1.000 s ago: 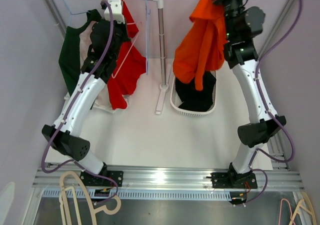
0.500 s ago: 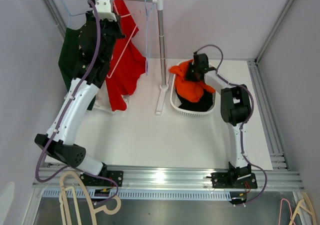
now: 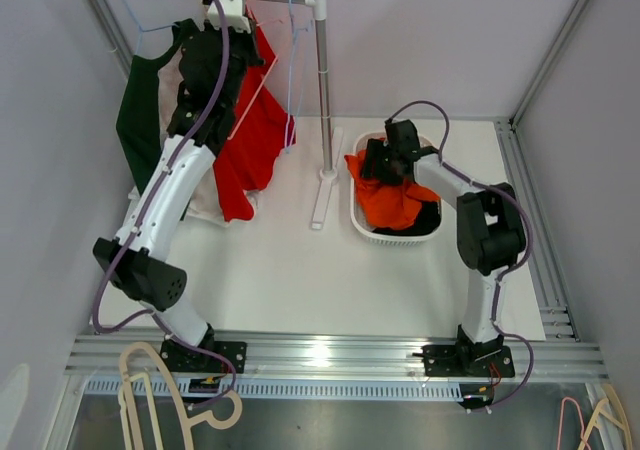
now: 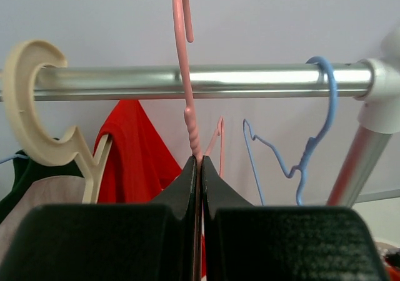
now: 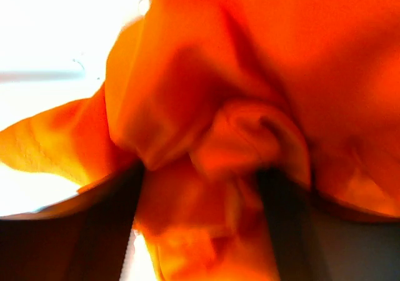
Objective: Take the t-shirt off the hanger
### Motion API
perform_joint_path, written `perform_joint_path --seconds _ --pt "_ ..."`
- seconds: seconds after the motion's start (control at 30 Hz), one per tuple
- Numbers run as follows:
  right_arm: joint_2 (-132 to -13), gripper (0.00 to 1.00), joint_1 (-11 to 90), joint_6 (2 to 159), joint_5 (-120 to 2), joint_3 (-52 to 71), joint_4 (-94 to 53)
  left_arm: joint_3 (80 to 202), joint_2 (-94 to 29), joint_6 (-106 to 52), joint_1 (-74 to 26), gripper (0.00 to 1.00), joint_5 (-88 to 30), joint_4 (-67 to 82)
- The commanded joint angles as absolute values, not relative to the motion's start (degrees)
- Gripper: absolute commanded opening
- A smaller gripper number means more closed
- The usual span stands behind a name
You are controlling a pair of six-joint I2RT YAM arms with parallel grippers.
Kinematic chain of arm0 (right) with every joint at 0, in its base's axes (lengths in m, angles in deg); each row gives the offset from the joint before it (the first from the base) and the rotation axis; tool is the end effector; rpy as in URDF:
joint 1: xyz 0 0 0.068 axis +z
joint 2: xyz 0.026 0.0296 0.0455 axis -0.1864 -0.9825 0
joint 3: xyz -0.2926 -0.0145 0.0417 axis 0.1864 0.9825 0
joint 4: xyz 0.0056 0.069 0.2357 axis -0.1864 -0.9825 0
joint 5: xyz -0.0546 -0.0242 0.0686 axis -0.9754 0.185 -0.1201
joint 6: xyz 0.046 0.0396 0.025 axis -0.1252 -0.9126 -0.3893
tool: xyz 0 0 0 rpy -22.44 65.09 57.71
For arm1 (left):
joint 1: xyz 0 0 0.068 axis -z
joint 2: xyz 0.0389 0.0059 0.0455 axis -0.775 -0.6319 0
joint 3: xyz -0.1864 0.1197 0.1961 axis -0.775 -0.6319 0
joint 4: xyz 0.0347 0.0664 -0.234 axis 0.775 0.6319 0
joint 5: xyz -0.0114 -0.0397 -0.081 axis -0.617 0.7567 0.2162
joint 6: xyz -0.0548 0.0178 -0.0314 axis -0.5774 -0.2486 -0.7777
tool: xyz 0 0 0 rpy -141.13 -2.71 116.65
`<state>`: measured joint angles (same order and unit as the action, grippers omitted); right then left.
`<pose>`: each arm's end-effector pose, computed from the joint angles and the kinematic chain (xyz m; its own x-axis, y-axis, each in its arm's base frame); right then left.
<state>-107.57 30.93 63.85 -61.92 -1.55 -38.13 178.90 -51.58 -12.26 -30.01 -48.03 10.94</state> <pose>0.4297 0.1628 0.2223 -0.7914 0.1338 -0.5964 -0.0900 0.9396 0.3303 0.3473 -0.1216 0.5487 0.2350 -0.0244 -0.9717 0.1640 0.9863 0.0149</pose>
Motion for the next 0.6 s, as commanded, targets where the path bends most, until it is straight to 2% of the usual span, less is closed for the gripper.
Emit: perform_joint_path --seconds 0.0,0.03,0.07,0.13,0.27,0.33,0.47,0.5,0.57 --pt "-98.8 0.81 30.6 66.0 -66.8 -1.5 -44.0 183.6 -54.0 -11.9 -31.2 0.01 -46.3 9.1" --pt "-97.4 0.85 30.7 66.3 -67.2 -2.1 -44.4 183.7 -54.3 -11.9 -31.3 0.01 -46.3 9.0" --pt "-96.3 0.94 30.6 66.8 -69.4 -2.5 -45.0 183.8 -54.6 -12.0 -31.3 0.01 -46.3 9.1" --pt "-92.8 0.99 30.7 67.1 -70.4 -3.4 -45.1 184.0 -54.8 -12.2 -31.4 0.01 -46.1 9.0" --pt "-88.4 1.0 30.5 68.3 -72.4 -5.2 -45.2 183.5 -54.9 -12.4 -31.4 0.02 -45.8 9.0" --pt "-87.1 1.0 30.3 68.3 -72.0 -6.5 -45.6 183.2 -54.6 -12.6 -31.4 0.12 -45.8 10.8" --pt "-84.8 1.0 30.4 68.2 -71.7 -6.7 -46.3 183.0 -53.6 -13.0 -31.4 0.27 -45.0 11.1" --pt "-84.4 0.99 30.3 68.1 -71.7 -6.5 -46.4 183.0 -53.4 -13.2 -31.4 0.34 -44.9 11.2" --pt "-83.0 0.99 30.3 68.2 -71.7 -5.5 -46.0 182.5 -52.5 -13.2 -31.4 0.43 -44.8 11.2"
